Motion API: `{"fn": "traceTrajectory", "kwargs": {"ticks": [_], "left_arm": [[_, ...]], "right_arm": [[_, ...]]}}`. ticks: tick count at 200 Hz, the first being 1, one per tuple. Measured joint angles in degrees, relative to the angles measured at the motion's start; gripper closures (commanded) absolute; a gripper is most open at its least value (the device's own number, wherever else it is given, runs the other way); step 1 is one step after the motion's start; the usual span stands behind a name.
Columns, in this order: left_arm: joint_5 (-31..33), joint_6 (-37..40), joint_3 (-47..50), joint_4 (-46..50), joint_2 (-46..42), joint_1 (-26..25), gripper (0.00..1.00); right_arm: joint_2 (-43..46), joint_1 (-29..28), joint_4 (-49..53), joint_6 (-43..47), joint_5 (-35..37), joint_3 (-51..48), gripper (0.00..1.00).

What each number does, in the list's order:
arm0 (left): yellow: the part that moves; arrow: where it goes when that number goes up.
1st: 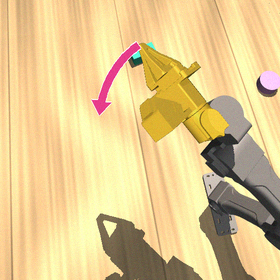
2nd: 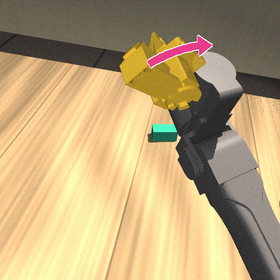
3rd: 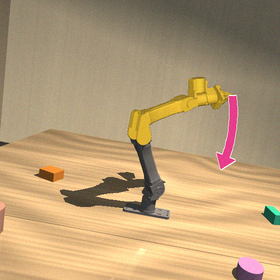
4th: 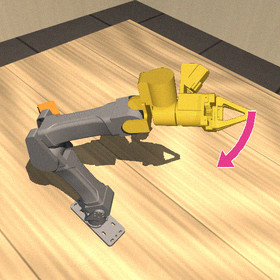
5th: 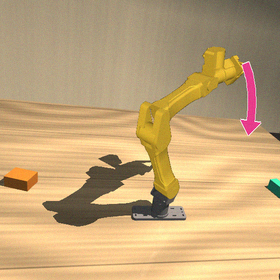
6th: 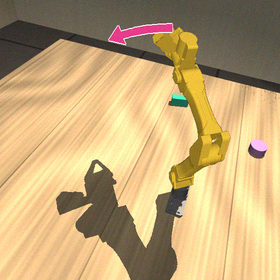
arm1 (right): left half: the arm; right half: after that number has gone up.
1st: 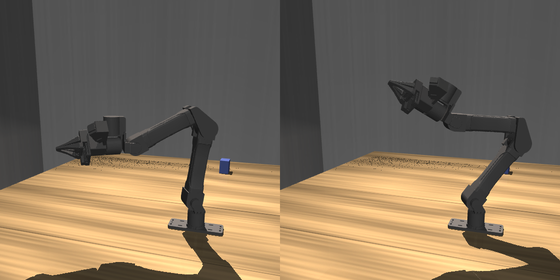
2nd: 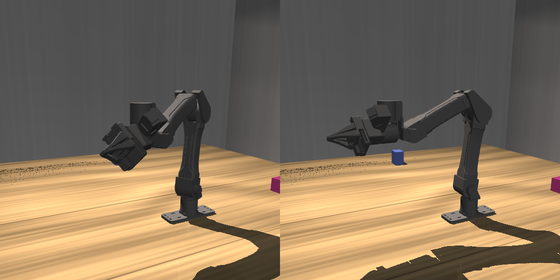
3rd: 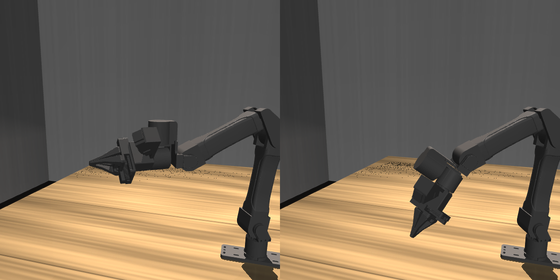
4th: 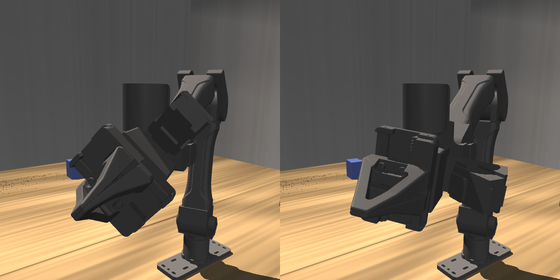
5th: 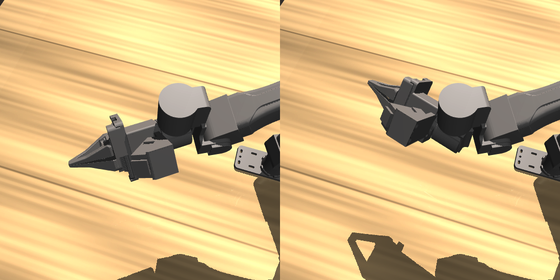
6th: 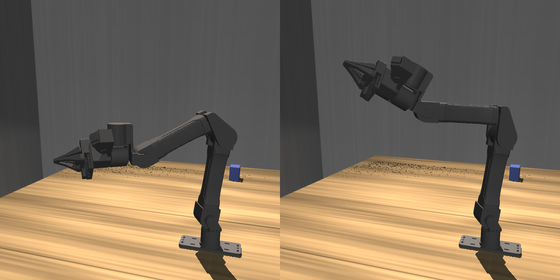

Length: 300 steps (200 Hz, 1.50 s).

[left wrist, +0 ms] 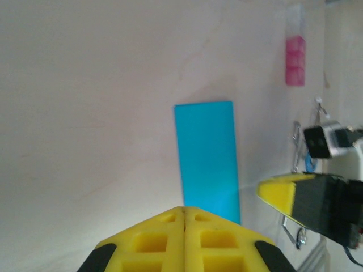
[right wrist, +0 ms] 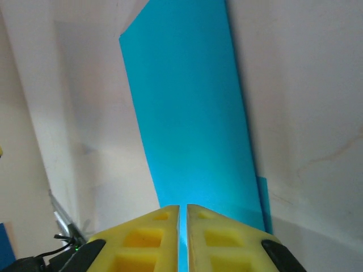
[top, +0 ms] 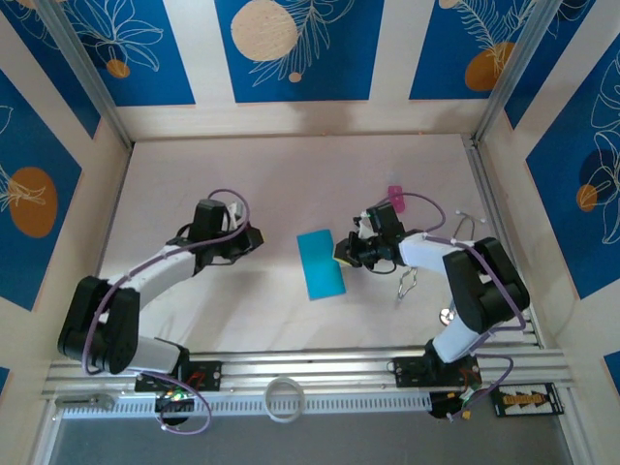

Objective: Fold a paper plane with a square sheet of paper (pick it up from the middle)
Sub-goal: Turn over the paper at the center of the table, then third fold the triangle at the center of the table.

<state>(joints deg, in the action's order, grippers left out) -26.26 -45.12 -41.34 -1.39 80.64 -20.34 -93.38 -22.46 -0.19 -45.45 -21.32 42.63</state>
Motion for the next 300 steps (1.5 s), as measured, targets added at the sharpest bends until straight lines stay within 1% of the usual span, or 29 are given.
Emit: {"fn": "traceTrajectory", "kwargs": {"ticks": [17,45,79,108,138,158,177,210,243,300], "left_arm": [[-1.68,0.02,-1.55,-1.44,1.51,-2.1,0.96],[-3.8,0.22,-4.92,-2.84,4.76,-4.61,0.95],[-5.55,0.22,-8.26,-2.84,9.9,-7.1,0.95],[-5.95,0.22,-11.52,-2.36,15.15,-10.05,0.96],[-6.36,0.17,-15.21,-2.05,21.0,-13.29,0.99],[-6.34,-0.07,-16.04,-2.03,24.0,-14.34,1.0],[-6.27,-0.46,-16.59,-1.92,26.51,-14.69,1.0],[-4.33,-0.59,-17.4,0.48,28.92,-14.73,1.0],[-3.61,-0.9,-17.4,1.18,29.97,-14.82,1.0],[-3.67,-0.87,-16.02,-1.11,29.79,-14.82,1.0]], "right_arm": [[-2.75,0.11,-1.55,-1.03,-1.62,0.0,0.9],[-7.04,0.09,-2.58,-3.19,-2.14,-0.04,0.92],[-7.3,-0.07,-4.61,-6.6,-2.19,-0.61,0.92],[-6.8,-1.51,-6.32,-11.34,0.22,-1.14,0.92],[-6.6,-4.57,-8.31,-16.87,3.56,-1.4,0.92],[-6.49,-6.56,-9.05,-19.54,4.96,-1.46,0.92],[-6.21,-7.3,-9.22,-21.16,5.42,-1.64,0.92],[-5.66,-7.54,-9.11,-21.73,5.7,-2.08,0.91],[-5.4,-6.84,-7.93,-19.34,4.72,-2.12,0.91],[-5.4,-2.12,-6.12,-12.55,1.27,0.57,0.91]]}}
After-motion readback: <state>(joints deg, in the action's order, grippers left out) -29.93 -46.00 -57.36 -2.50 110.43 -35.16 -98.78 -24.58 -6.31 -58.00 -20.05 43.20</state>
